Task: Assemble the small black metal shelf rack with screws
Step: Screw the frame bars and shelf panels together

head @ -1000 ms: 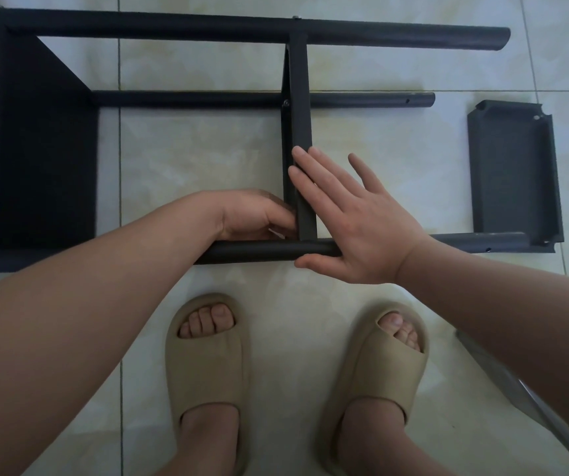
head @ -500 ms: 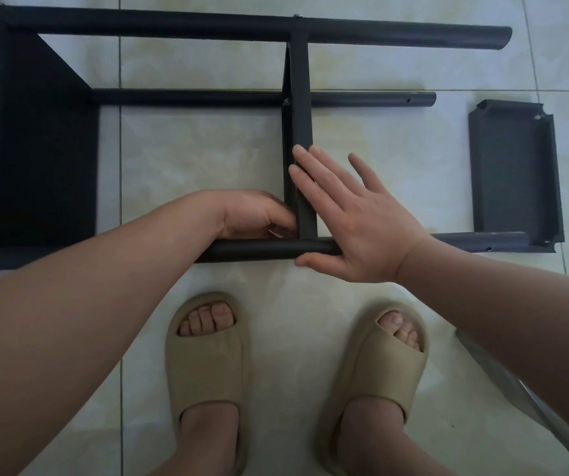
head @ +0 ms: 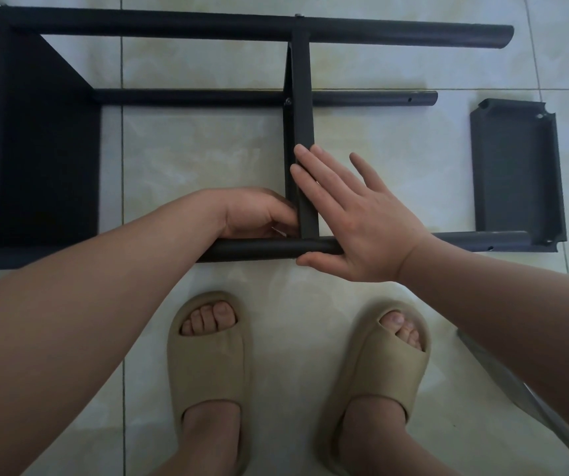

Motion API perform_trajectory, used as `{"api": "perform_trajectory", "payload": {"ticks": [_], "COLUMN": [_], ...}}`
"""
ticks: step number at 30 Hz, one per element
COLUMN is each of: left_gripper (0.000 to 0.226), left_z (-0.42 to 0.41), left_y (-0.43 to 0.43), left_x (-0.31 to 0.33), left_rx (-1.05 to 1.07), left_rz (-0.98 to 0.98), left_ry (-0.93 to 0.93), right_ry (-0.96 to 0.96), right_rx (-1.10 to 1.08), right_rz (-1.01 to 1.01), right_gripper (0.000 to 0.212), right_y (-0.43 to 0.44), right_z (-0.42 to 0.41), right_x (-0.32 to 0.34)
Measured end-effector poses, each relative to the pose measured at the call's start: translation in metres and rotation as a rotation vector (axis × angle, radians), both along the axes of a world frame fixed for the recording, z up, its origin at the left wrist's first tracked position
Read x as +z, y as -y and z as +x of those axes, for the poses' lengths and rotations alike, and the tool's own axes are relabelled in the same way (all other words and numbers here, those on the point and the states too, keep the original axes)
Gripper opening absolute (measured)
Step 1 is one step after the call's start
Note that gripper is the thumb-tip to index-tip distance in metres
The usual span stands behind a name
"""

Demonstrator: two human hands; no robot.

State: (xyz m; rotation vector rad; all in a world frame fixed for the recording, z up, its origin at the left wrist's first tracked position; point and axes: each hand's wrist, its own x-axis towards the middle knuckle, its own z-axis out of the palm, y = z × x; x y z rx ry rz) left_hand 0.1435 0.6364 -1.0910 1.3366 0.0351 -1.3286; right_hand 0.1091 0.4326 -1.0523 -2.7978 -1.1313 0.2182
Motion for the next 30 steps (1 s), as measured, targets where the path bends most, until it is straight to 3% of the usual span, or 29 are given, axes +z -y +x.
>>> {"api": "perform_trajectory", "payload": {"ticks": [2,7,14,18,25,30], "left_gripper": [0.038,0.013,0.019,0.035,0.013,0.022], "left_z": [-0.0007,-0.0006,0.0002,-0.0006,0.0003,0.0002], "left_y": [-0.0008,-0.0002,0.0018,0.0003,-0.0008,-0.0015], "left_x": [0.0006,0.0009,-0.0012,-0.0008,-0.0019,-0.0005], "left_rx": [-0.003,0.027,0.023,-0.005,0.028,-0.054], "left_rz": [0.005,0.051,0.002,-0.012,-0.027,-0.022], "left_ry": [0.009,0.023,-0.034,-0.011,-0.035,-0.060], "right_ry": [-0.005,-0.007,-0.007,-0.005,-0.008,0.001], "right_rx": [0.000,0.001,-0.001,0.001,0.002,0.001], "right_rz": [-0.005,-0.008,-0.009,-0.004,-0.010,-0.005], "right_gripper": [0.101,0.101,0.101,0.101,0.101,0.101], "right_y": [-0.0001,-0.0005,-0.0002,-0.0005,-0.0006,-0.0002], "right_z": [0.0000,0.0000,0.0003,0.0002,0.0002,0.0005], "right_x": [0.0001,0.0006,0.0010,0.0006,0.0001,0.0000]}}
